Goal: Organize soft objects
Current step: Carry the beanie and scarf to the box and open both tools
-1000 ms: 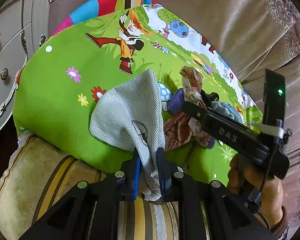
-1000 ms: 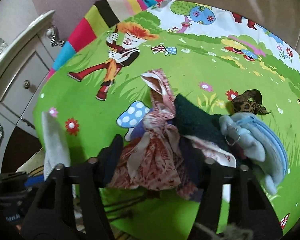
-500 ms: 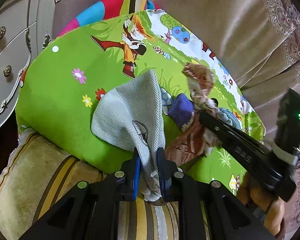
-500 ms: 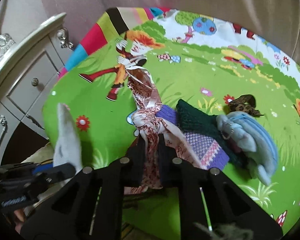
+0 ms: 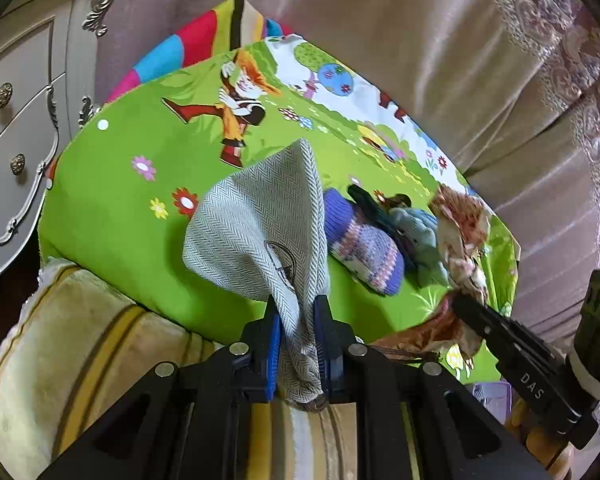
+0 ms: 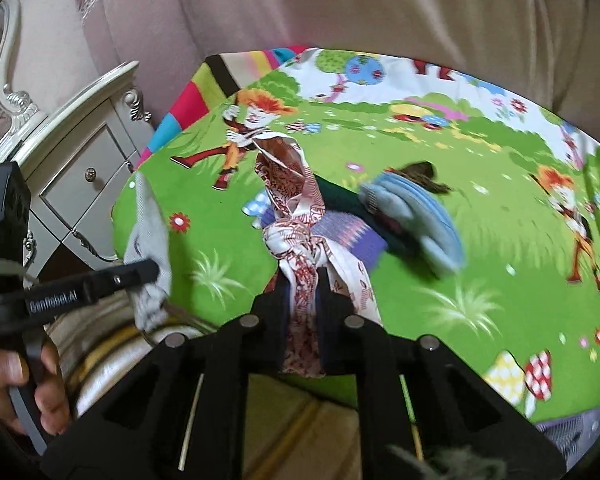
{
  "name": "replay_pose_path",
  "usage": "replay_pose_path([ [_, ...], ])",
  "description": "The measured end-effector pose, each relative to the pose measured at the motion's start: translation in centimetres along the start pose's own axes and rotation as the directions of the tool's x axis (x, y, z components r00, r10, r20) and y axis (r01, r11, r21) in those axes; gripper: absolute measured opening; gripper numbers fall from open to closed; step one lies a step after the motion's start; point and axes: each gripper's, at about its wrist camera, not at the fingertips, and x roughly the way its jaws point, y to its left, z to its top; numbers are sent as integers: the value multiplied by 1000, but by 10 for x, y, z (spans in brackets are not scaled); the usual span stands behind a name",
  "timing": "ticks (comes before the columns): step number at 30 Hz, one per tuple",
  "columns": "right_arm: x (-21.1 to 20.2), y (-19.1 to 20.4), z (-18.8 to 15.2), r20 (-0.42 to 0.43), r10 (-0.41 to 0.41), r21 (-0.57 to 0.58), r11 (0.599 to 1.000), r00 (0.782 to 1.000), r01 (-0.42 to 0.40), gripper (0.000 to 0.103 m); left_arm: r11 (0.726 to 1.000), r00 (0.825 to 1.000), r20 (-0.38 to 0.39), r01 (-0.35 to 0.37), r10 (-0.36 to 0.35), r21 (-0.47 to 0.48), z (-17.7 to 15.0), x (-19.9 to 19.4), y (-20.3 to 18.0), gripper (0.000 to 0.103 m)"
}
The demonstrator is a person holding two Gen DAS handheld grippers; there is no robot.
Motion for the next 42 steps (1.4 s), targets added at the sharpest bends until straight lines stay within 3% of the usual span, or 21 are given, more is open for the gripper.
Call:
replay_pose_path([
  [14, -76, -59, -52, 54, -95, 124, 988, 994, 87, 14, 989, 995, -46, 92, -87, 119, -35, -9, -68, 17],
  [23, -125, -100, -87, 74, -185, 196, 966, 980, 168, 14, 957, 973, -139, 209, -183, 201, -64, -7, -129, 17],
  [32, -170, -146, -128, 60, -298, 281, 921, 953, 271, 14, 899, 938, -253, 311, -238, 307, -102, 5, -201, 17],
  [42, -216, -196, -168, 30, -435, 382, 837, 900, 392, 14, 810, 894, -359, 411, -268, 419, -142, 18, -276, 17],
])
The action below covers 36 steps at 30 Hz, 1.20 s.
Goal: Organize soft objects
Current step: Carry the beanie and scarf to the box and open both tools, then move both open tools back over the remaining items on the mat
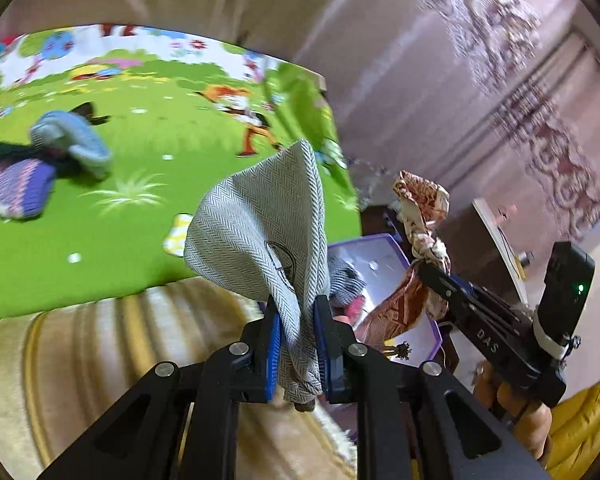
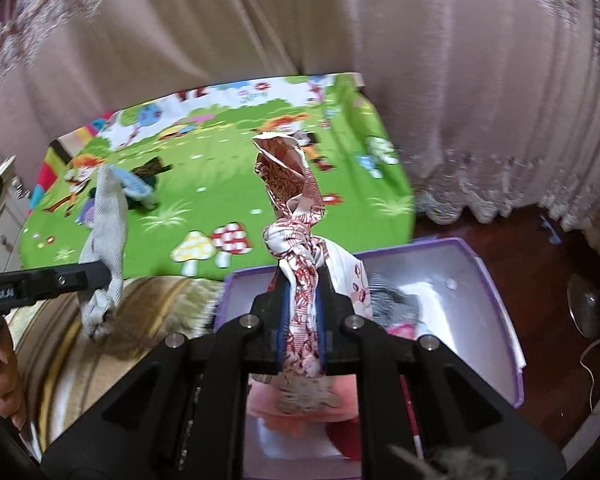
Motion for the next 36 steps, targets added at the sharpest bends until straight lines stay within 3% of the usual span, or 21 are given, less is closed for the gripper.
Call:
replay_pose_path([
  [7, -10, -35, -1, 11, -122, 51, 991, 992, 122, 15, 994, 998, -51, 38, -33, 105, 6, 29, -38, 17],
  [9, -11, -41, -2, 4, -140, 64, 988, 990, 140, 16, 991, 996, -75, 49, -39, 127, 8, 39, -46, 23],
  [10, -11, -44, -3, -2, -149, 69, 986, 989, 149, 23, 989, 995, -92, 55, -42, 136, 8, 44, -49, 31],
  [12, -10, -50, -3, -9, -163, 84, 983, 987, 163, 48, 988, 994, -106, 56, -41, 147, 9, 49, -51, 46],
  [13, -11, -50, -3, -5, -166, 84, 983, 986, 165, 67, 987, 994, -103, 54, -39, 150, 9, 48, -51, 52],
  [14, -14, -49, -3, 10, -172, 82, 982, 985, 170, 77, 986, 994, -99, 55, -40, 158, 9, 47, -51, 56],
  [15, -16, -49, -2, 24, -176, 79, 982, 984, 174, 78, 985, 994, -98, 54, -39, 165, 9, 46, -51, 56],
  [18, -20, -44, 2, 51, -188, 75, 980, 981, 184, 84, 979, 999, -54, 15, -4, 204, 12, 35, -51, 57],
  [21, -25, -37, 7, 88, -193, 73, 980, 977, 187, 90, 968, 999, 2, -40, 41, 248, 16, 22, -54, 70],
  [22, -26, -34, 8, 99, -203, 68, 978, 974, 197, 93, 964, 996, 41, -88, 81, 253, 17, 15, -55, 73],
  [25, -29, -22, 13, 117, -261, 36, 965, 958, 259, 98, 960, 981, 164, -143, 105, 243, 18, -4, -49, 76],
  [29, -30, -4, 17, 148, -329, -11, 942, 933, 334, 99, 942, 973, 215, -150, 87, 300, 22, -16, -41, 81],
  [32, -30, 9, 21, 166, -343, -13, 937, 925, 350, 100, 923, 954, 278, -205, 114, 327, 23, -28, -33, 81],
  [34, -29, 15, 23, 170, -304, -26, 949, 937, 313, 100, 927, 943, 306, -229, 135, 298, 27, -38, -18, 81],
  [36, -27, 19, 25, 161, -237, -26, 969, 958, 244, 100, 928, 943, 297, -237, 150, 286, 32, -42, -3, 81],
])
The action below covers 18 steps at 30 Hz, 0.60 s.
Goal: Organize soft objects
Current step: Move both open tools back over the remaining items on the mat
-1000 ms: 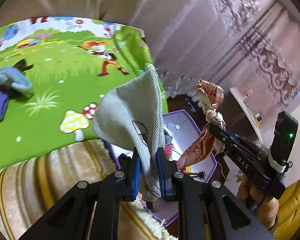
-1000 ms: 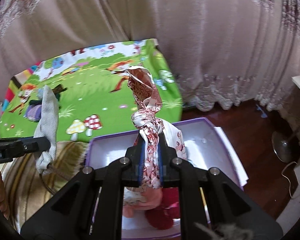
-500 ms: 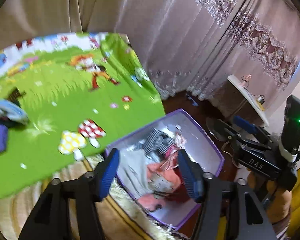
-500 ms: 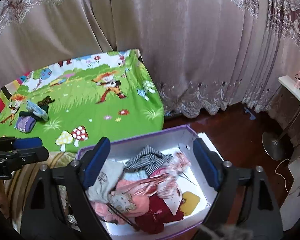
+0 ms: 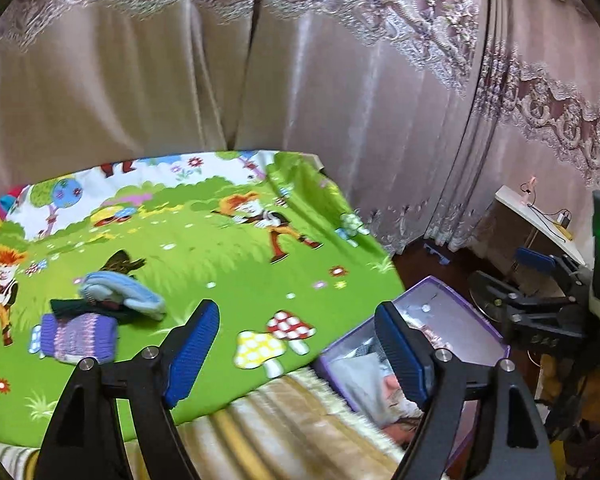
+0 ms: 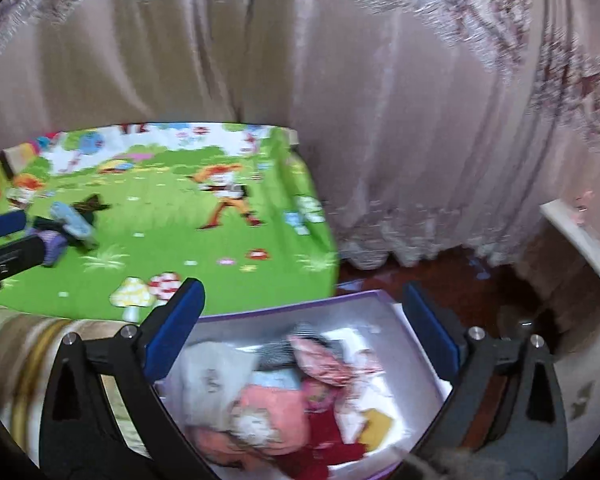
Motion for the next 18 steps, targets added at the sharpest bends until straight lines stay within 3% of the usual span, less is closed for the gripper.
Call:
replay_pose_path([
  [2, 4, 8, 2, -19, 77, 19, 997, 997, -76, 100, 999, 1000, -7, -29, 29, -19, -2, -2, 16, 81],
  [5, 9, 20, 5, -34, 130, 29, 991, 991, -129, 100, 997, 999, -19, -51, 50, -54, -9, -6, 45, 81],
  [8, 13, 33, 6, -39, 237, 45, 971, 971, -235, 100, 994, 997, -35, -79, 76, -82, -16, -14, 73, 81],
  [18, 41, 96, 18, -105, 320, -42, 944, 941, -326, 100, 959, 984, -124, -158, 131, -237, -30, -12, 160, 80],
])
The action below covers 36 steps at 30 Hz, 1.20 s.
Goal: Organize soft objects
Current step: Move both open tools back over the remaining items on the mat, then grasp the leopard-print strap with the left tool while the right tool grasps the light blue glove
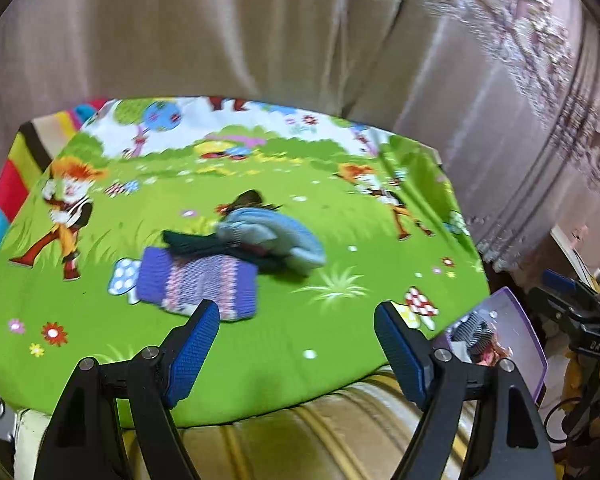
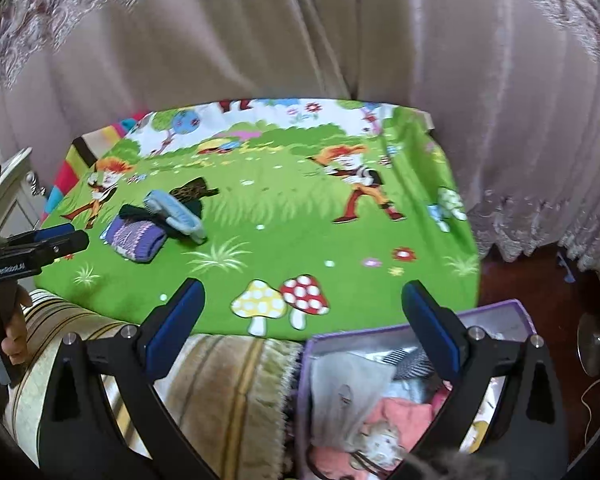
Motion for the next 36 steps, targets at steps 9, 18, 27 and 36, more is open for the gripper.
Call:
replay_pose_path([
  [9, 39, 45, 19, -43, 88, -86, 992, 995, -92, 100, 996, 998, -57, -22, 17, -84, 8, 19, 35, 66],
  [18, 82, 90, 36, -88, 143, -190, 969, 986, -158, 98, 984, 993, -116, -38, 18, -172, 19, 44, 65, 57],
  [27, 130, 131, 53, -129, 193, -283, 933, 973, -222, 90, 955, 988, -152, -21, -25, -294, 37, 71, 96, 57],
  [36, 175, 159, 65, -157, 213, -331, 909, 964, -255, 85, 951, 990, -142, -27, -18, -309, 77, 91, 109, 57],
])
